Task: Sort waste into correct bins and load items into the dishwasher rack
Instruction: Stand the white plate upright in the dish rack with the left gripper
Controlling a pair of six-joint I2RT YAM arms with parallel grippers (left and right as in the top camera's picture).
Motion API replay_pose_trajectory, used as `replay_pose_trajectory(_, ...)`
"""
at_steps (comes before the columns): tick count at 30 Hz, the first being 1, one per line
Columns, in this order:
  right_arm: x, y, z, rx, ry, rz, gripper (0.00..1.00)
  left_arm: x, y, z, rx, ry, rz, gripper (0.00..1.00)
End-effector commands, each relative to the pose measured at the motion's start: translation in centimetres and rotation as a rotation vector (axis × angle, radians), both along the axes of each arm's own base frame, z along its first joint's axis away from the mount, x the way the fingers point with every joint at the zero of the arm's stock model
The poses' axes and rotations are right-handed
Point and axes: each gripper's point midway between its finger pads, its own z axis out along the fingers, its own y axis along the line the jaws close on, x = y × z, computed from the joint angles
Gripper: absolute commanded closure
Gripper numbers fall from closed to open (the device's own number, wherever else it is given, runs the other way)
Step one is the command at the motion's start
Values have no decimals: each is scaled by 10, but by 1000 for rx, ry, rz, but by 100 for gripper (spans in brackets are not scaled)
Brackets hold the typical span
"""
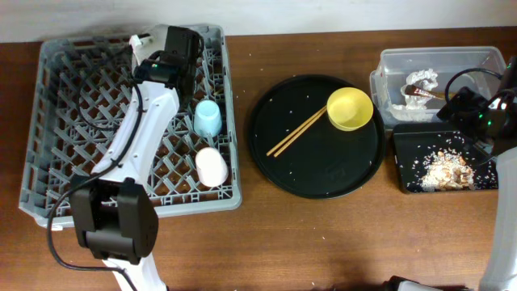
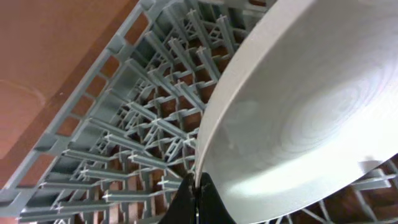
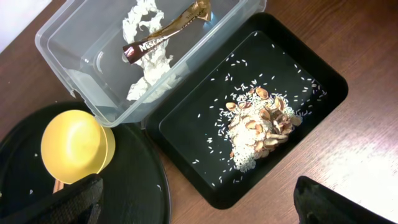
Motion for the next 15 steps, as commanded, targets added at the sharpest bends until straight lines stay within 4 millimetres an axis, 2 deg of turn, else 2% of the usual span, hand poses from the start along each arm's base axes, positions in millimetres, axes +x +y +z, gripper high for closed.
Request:
replay_pose_trajectory(1,-2,-5,12,-23,-29,-24,2,-29,9,48,19,-46,26,100)
replay_pose_trajectory(2,-2,-5,12,-23,-29,-25,2,-44,8,57,-24,-43,24,100)
replay_pose_trajectory(3,-2,-5,12,-23,-29,-25,1,-59,5,56,-72,-13,26,100)
replay_pose_trajectory(4,-2,-5,12,-23,-29,-24,2,-65,2,51,-94,29,14,100)
replay_pose_trajectory(5,-2,-5,12,-23,-29,-24,1,-81,2,42,-125,74,58,100)
replay_pose_trajectory(6,-2,-5,12,-23,-29,-25,2,-86,3,41,-127,87,71,100)
replay_pose_trajectory(12,-2,-5,12,-23,-29,-25,1,-87,3,41,-116,93,69,100)
replay_pose_trajectory(15,-2,-5,12,-23,-29,-24,2,-91,4,34,-104,136,72,100)
